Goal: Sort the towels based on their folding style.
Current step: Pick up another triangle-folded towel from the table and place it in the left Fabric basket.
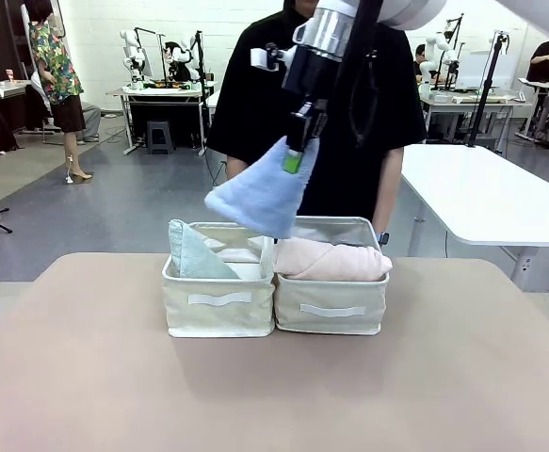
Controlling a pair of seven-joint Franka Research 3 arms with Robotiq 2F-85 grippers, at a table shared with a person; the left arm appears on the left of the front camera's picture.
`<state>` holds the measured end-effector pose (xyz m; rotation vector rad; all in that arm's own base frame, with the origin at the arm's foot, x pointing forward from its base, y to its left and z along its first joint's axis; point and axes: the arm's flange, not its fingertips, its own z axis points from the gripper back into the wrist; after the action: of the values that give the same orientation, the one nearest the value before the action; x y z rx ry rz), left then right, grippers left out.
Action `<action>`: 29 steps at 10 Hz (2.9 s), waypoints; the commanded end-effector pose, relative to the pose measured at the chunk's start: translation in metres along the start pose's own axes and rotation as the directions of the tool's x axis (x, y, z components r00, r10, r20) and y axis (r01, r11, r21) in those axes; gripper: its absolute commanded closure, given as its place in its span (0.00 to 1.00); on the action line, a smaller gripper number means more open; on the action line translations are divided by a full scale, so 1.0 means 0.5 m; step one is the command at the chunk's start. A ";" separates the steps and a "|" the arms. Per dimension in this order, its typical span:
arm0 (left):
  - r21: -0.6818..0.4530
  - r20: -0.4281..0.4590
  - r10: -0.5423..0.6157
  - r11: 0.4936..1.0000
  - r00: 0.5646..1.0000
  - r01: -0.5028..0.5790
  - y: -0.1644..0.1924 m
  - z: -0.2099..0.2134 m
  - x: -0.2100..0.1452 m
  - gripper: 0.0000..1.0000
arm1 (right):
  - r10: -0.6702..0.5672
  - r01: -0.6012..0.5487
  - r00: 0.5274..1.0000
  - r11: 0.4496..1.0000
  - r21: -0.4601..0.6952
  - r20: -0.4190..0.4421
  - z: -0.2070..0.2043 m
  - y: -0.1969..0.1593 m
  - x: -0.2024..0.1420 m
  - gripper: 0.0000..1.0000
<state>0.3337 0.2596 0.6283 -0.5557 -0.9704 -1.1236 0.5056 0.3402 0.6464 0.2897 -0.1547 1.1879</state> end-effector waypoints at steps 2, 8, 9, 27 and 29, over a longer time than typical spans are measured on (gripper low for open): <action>-0.002 0.007 -0.006 1.000 1.000 0.006 -0.003 0.005 0.001 0.00 | 0.000 0.000 1.000 1.000 0.000 0.000 0.000 0.000 0.000 0.89; -0.002 0.007 -0.006 1.000 1.000 0.006 -0.003 0.005 0.001 0.00 | 0.002 -0.002 1.000 1.000 -0.008 -0.009 -0.008 -0.002 0.003 0.81; -0.002 0.007 -0.006 1.000 1.000 0.006 -0.003 0.005 0.001 0.00 | 0.044 -0.045 0.999 0.998 -0.052 -0.028 -0.003 -0.009 0.024 0.81; -0.002 0.007 -0.006 1.000 1.000 0.006 -0.003 0.005 0.001 0.00 | 0.484 -0.487 0.871 0.873 -0.014 -0.086 -0.226 -0.253 0.158 0.81; -0.002 0.007 -0.006 1.000 1.000 0.006 -0.003 0.005 0.001 0.00 | 0.477 -0.477 0.874 0.879 0.023 -0.093 -0.262 -0.262 0.148 0.81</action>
<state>0.3336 0.2598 0.6286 -0.5552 -0.9705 -1.1239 0.6371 0.3927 0.5160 0.1959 -0.1705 1.7086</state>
